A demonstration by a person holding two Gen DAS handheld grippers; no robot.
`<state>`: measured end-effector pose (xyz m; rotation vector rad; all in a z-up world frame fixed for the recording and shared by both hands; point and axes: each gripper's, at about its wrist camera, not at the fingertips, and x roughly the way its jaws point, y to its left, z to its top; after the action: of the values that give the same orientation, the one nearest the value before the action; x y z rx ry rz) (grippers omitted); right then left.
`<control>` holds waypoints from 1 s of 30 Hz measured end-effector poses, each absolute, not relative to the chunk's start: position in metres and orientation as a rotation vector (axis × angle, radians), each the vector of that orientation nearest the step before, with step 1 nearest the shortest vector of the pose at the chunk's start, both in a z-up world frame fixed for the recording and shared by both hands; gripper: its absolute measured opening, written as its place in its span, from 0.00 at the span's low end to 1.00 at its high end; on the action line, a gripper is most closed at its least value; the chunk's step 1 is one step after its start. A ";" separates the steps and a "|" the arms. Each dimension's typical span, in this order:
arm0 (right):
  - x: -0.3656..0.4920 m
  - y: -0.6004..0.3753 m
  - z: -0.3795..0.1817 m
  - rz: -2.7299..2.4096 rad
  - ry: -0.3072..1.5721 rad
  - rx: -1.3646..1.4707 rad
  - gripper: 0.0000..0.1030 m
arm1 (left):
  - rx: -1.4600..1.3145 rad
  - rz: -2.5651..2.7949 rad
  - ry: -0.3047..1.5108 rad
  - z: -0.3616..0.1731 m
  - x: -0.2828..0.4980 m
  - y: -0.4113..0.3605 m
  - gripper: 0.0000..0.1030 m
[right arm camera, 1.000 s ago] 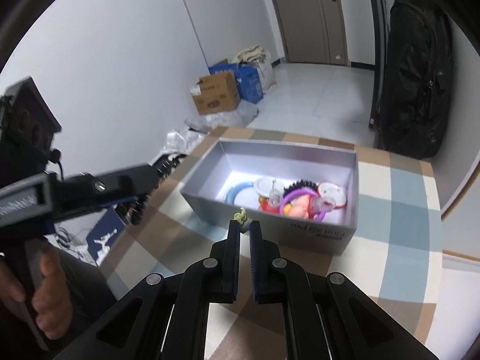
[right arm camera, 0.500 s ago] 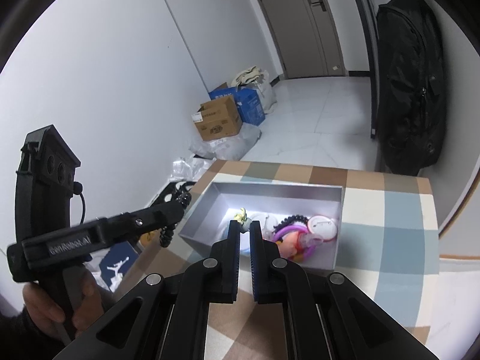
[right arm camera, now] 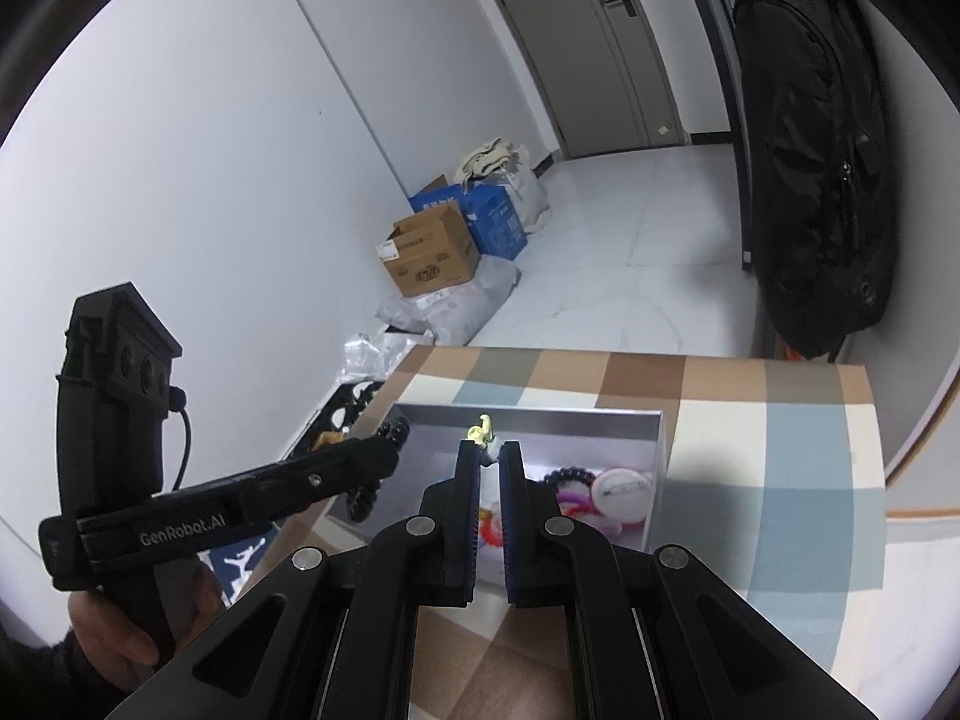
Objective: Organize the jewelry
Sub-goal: 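Carry both items into the silver box and open both tools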
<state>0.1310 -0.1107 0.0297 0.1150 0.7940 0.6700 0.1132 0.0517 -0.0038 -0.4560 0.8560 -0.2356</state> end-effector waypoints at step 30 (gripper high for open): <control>0.157 -0.126 0.021 0.625 0.778 0.164 0.60 | -0.508 -0.221 0.914 -0.018 0.140 0.051 0.67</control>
<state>0.1567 -0.1263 0.0208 0.1641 0.7777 0.6249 0.1404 0.0507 -0.0183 -0.5077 0.9140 -0.2205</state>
